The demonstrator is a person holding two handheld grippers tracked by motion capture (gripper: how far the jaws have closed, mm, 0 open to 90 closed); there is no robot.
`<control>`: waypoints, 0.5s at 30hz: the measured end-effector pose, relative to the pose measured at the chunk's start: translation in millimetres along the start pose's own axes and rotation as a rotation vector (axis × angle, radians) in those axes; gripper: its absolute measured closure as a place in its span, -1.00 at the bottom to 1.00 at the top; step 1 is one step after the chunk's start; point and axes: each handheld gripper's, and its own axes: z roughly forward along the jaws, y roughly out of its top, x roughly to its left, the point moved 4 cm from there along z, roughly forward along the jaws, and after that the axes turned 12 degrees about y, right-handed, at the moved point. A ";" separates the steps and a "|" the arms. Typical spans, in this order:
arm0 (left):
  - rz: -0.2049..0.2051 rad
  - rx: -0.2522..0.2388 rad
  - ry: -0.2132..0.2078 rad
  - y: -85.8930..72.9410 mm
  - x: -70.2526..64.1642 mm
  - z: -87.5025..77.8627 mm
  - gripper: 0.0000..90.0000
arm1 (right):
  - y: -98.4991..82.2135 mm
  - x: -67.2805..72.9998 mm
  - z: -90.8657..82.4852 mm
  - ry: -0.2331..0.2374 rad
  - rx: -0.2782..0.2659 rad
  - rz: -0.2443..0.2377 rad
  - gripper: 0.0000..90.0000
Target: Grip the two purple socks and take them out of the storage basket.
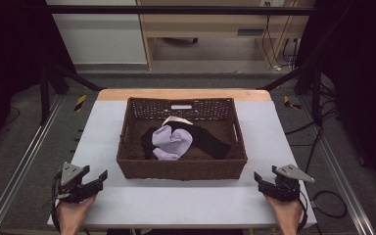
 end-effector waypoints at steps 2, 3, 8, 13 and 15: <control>-0.004 -0.002 -0.002 1.6 -0.2 -1.8 -0.32 | -0.3 -0.6 -0.5 0.003 -0.001 0.004 -0.39; -0.006 -0.008 -0.001 3.1 -0.5 -3.3 -0.32 | -0.7 -1.7 -1.1 0.003 -0.003 0.005 -0.39; -0.002 -0.037 0.009 12.4 -2.7 -11.7 -0.33 | -1.1 -0.8 0.5 0.007 0.005 -0.006 -0.39; -0.015 -0.069 0.000 22.4 -3.9 -20.1 -0.33 | -1.6 0.5 0.3 0.009 0.007 -0.011 -0.39; -0.021 -0.079 -0.006 26.7 -4.3 -23.7 -0.33 | -1.6 1.5 -0.9 0.013 0.007 -0.008 -0.39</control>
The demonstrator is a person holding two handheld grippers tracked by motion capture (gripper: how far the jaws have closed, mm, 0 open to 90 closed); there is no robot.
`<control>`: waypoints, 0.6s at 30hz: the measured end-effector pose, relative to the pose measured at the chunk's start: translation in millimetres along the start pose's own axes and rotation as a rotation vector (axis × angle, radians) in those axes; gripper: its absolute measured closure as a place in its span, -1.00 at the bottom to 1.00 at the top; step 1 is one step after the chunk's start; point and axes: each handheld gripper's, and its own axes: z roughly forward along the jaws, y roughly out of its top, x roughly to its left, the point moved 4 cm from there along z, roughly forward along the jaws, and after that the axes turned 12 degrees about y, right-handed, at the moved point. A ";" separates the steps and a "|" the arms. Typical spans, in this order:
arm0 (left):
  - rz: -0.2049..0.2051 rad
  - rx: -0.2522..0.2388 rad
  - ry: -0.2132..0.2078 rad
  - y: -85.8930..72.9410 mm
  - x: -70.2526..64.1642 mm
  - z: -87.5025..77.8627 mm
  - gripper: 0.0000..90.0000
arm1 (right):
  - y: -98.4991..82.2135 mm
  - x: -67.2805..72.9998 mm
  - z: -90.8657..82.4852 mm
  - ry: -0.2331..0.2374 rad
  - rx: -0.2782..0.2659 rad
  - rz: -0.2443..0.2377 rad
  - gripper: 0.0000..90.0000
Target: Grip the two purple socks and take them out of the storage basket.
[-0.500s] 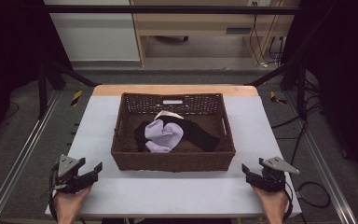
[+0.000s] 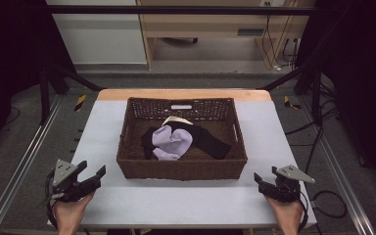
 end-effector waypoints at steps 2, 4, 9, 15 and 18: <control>-0.009 -0.018 -0.001 4.4 -0.8 -3.2 -0.32 | 0.0 0.3 -1.2 0.001 -0.003 0.000 -0.39; -0.005 -0.022 -0.005 8.1 -1.7 -5.1 -0.32 | -0.4 0.8 -1.8 0.004 -0.006 0.002 -0.39; -0.007 -0.021 -0.026 16.8 -4.8 -7.6 -0.32 | -0.8 1.1 -1.4 0.000 0.003 -0.007 -0.40; 0.007 -0.053 -0.038 33.1 -11.7 -9.1 -0.32 | -0.7 1.2 -1.3 0.001 0.005 -0.013 -0.39; 0.008 -0.067 -0.055 42.8 -17.1 -9.4 -0.31 | -0.7 1.3 -1.7 0.002 0.005 -0.012 -0.39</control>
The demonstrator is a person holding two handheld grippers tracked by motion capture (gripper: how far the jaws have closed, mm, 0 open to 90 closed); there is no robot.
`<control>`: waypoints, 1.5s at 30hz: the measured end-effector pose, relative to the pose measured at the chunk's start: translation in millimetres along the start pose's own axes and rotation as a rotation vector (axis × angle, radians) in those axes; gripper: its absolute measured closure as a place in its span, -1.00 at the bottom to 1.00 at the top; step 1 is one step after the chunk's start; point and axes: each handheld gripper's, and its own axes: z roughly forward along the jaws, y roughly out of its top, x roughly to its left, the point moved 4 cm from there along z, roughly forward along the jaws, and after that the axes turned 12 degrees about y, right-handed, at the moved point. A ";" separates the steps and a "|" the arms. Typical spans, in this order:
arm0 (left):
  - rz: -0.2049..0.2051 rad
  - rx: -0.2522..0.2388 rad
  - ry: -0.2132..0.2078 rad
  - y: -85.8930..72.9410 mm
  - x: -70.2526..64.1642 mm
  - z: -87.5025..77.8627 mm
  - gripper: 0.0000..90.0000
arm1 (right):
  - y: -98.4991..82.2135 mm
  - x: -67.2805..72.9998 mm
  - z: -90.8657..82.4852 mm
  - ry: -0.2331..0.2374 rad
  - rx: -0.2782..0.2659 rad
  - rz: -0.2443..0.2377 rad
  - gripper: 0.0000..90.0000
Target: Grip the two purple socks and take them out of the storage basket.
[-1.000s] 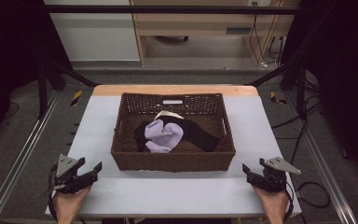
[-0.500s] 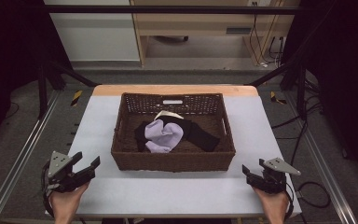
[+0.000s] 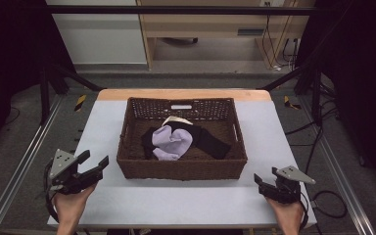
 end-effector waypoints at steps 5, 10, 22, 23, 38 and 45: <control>0.030 -0.028 -0.024 19.0 -11.5 2.8 -0.27 | -0.4 0.0 0.6 0.002 0.006 0.001 -0.38; 0.055 -0.044 -0.042 37.5 -24.8 9.3 -0.23 | 0.4 0.0 -0.3 0.007 0.000 0.008 -0.37; 0.095 -0.097 -0.111 74.8 -65.9 28.7 -0.19 | 1.5 -0.7 1.9 0.000 0.001 -0.005 -0.36; 0.111 -0.104 -0.116 80.0 -72.7 32.7 -0.19 | 1.6 -0.9 2.0 0.001 0.003 -0.005 -0.36; 0.133 -0.049 -0.133 98.7 -103.1 85.3 -0.18 | 1.2 -1.9 3.9 -0.002 0.018 -0.009 -0.35; 0.169 -0.009 -0.131 94.1 -115.2 114.0 -0.17 | 1.2 -2.4 4.6 -0.004 0.021 -0.010 -0.35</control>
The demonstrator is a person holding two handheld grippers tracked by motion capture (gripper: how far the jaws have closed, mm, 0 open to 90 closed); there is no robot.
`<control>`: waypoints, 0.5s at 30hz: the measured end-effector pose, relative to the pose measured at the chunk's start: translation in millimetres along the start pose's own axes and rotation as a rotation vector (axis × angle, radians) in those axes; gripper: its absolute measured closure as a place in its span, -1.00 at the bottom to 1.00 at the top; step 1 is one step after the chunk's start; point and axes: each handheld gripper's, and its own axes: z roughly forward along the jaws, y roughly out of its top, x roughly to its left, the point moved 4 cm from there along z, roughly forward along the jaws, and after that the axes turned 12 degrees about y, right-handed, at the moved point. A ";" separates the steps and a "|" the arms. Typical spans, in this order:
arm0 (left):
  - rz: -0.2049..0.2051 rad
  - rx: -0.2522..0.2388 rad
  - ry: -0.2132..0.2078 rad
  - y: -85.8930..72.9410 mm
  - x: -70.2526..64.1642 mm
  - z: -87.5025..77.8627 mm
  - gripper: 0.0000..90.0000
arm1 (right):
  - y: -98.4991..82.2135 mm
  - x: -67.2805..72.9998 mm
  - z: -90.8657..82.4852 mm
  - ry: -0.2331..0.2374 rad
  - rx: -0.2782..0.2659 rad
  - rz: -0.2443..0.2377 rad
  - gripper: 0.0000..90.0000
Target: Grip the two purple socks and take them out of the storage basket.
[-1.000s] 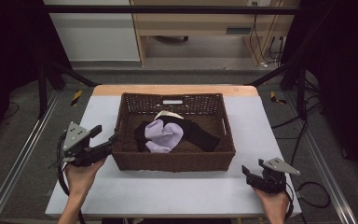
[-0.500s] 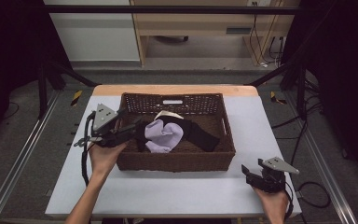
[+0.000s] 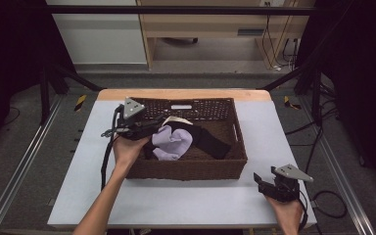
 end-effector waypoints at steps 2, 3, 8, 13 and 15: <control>0.010 0.014 -0.002 -2.3 -2.6 8.6 -0.17 | 0.0 -0.1 -0.2 0.000 0.000 0.000 -0.35; 0.016 0.021 -0.004 -4.0 -3.9 12.6 -0.17 | 0.0 -0.1 -0.3 0.002 0.000 0.001 -0.35; 0.045 0.064 -0.021 -12.9 -10.7 28.4 -0.17 | -0.2 -1.1 -0.3 0.000 0.001 0.001 -0.35; 0.073 0.099 -0.040 -20.3 -16.6 35.5 -0.17 | -0.5 -1.7 -0.3 0.000 0.003 -0.001 -0.34; 0.092 0.120 -0.041 -23.7 -18.7 38.7 -0.17 | -0.6 -1.4 0.3 0.001 0.005 0.000 -0.34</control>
